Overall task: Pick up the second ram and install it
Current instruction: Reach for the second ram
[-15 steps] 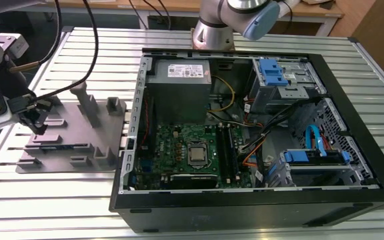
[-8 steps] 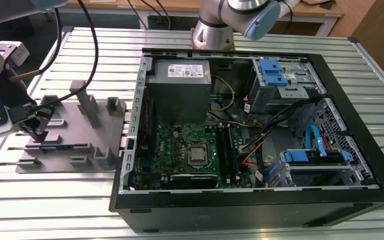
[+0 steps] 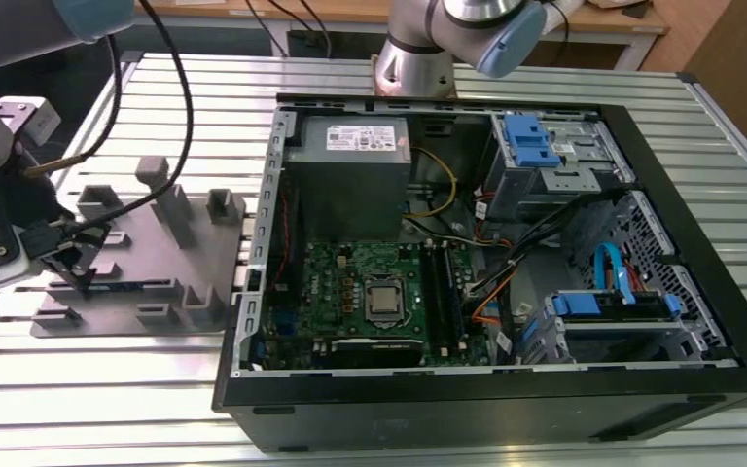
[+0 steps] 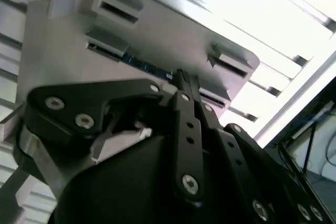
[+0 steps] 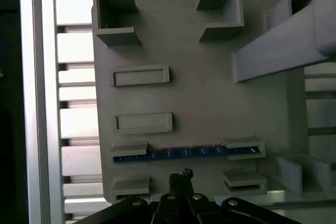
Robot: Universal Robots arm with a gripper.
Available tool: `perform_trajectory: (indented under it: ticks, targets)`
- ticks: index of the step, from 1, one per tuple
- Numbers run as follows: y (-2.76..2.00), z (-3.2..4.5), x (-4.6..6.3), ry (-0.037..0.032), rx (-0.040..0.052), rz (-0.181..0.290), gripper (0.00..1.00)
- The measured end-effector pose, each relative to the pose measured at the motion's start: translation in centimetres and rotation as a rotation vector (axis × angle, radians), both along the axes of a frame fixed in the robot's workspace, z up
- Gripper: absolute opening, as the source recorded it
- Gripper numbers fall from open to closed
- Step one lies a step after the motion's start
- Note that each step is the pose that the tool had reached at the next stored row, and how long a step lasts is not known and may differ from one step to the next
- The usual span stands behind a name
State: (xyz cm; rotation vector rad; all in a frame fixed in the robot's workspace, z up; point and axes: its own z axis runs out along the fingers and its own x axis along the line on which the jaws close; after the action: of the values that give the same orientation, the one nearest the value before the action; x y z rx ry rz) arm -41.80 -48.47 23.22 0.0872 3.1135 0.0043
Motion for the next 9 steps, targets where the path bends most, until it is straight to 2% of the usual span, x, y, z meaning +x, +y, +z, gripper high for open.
perform_trajectory:
  ticks: [5, 9]
  targets:
    - [0.04, -0.78, 1.3, 0.0007, 0.0001, 0.0, 0.07]
    - [0.21, -1.34, 1.9, 0.0008, 0.003, 0.001, 0.07]
